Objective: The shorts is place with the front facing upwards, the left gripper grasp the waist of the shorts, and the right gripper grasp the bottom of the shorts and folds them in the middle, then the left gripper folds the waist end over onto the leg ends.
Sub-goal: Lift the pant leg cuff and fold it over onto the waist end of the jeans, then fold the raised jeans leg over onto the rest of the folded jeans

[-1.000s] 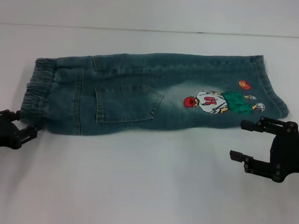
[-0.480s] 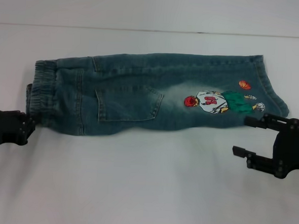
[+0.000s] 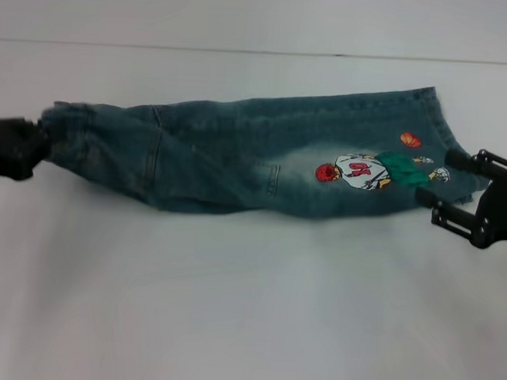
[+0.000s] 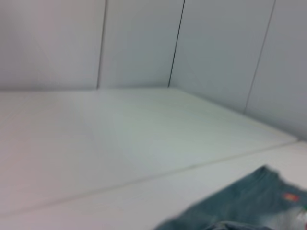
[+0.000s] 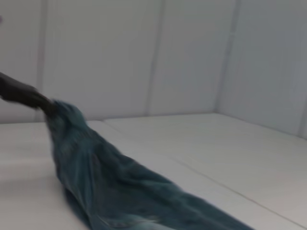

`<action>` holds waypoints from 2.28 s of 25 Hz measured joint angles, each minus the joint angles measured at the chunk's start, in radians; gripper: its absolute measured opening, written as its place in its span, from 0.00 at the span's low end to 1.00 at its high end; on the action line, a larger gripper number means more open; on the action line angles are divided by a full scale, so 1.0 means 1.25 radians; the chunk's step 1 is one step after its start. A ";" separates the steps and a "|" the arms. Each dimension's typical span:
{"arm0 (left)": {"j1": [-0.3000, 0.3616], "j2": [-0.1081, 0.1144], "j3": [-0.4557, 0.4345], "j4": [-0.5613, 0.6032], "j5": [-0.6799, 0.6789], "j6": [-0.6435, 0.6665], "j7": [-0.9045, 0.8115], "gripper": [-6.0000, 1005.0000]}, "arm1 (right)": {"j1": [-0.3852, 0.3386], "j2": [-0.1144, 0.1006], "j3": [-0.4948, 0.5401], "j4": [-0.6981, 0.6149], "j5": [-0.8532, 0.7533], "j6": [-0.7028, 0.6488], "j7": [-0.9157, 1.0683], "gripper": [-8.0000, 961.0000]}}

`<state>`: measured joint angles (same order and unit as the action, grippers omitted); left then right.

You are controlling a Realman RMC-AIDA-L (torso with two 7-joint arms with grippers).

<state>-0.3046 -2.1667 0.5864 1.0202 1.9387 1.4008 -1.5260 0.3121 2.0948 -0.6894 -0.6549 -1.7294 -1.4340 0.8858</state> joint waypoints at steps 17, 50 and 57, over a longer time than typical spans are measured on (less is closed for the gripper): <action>-0.111 0.016 0.036 0.237 -0.011 0.172 -0.223 0.06 | 0.192 0.005 -0.003 0.309 0.177 0.270 -0.300 0.49; -0.232 0.003 0.350 0.230 0.003 -0.012 -0.362 0.06 | 0.395 0.006 -0.047 0.579 0.116 0.362 -0.395 0.03; -0.247 0.001 0.474 0.178 0.000 -0.135 -0.360 0.06 | 0.190 -0.007 -0.057 0.346 0.107 0.296 -0.275 0.04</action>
<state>-0.6128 -2.1655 1.1784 1.2431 1.9384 1.2321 -1.9759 0.5500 2.0862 -0.7605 -0.2224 -1.5951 -1.0638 0.5422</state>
